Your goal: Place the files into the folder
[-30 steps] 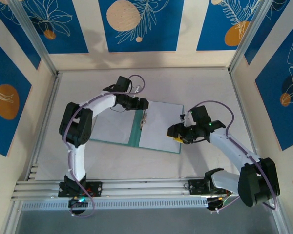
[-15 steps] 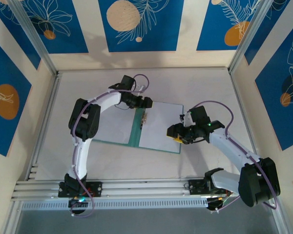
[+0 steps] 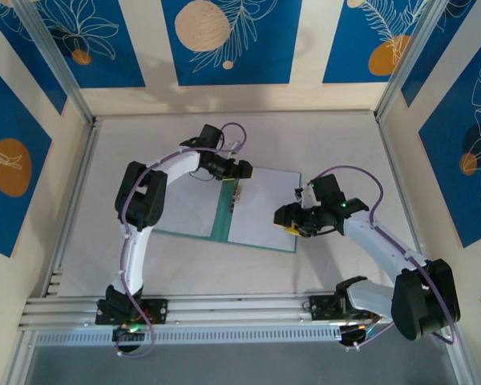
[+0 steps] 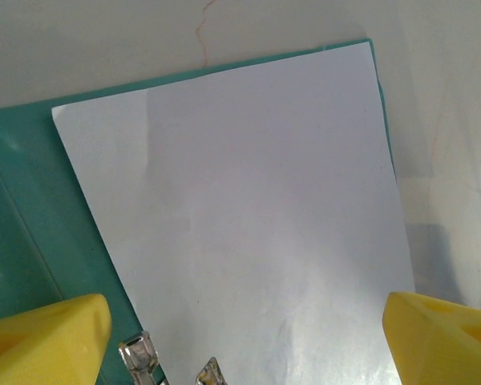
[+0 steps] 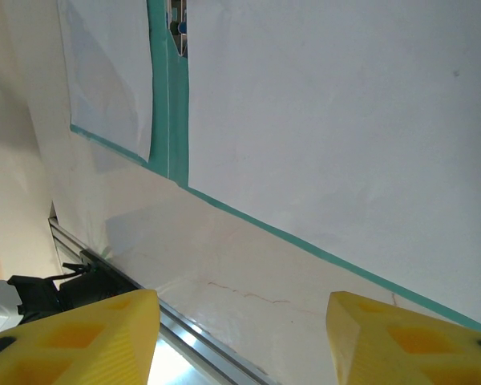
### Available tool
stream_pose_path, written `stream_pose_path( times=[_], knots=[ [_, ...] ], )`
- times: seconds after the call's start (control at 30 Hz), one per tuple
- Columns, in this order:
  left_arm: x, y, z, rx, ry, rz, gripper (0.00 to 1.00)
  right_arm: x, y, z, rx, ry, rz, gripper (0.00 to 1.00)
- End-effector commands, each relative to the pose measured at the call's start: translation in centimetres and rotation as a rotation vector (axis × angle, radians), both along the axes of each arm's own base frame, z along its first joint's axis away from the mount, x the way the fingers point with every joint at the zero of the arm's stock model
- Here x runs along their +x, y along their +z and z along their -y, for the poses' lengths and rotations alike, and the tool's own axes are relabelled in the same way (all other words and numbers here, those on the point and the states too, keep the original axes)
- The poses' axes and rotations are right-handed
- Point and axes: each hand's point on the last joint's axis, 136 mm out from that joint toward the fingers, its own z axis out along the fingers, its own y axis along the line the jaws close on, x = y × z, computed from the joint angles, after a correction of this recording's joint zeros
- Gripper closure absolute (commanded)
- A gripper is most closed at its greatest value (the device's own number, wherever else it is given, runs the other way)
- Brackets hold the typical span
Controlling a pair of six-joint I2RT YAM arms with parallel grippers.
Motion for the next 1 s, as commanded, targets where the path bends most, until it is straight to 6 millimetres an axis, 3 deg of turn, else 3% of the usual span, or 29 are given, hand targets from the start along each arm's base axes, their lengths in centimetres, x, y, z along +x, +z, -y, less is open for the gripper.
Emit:
stream_pose_path(
  times=[0.0, 0.97],
  knots=[
    [-0.3, 0.8, 0.6, -0.037, -0.033, -0.011, 0.12, -0.4, -0.1, 0.0, -0.009, 0.005, -0.011, 0.42],
    [-2.5, 3.8, 0.3, -0.073, -0.063, 0.007, 0.12, -0.7, -0.4, 0.3, -0.025, 0.004, -0.026, 0.42]
  ],
)
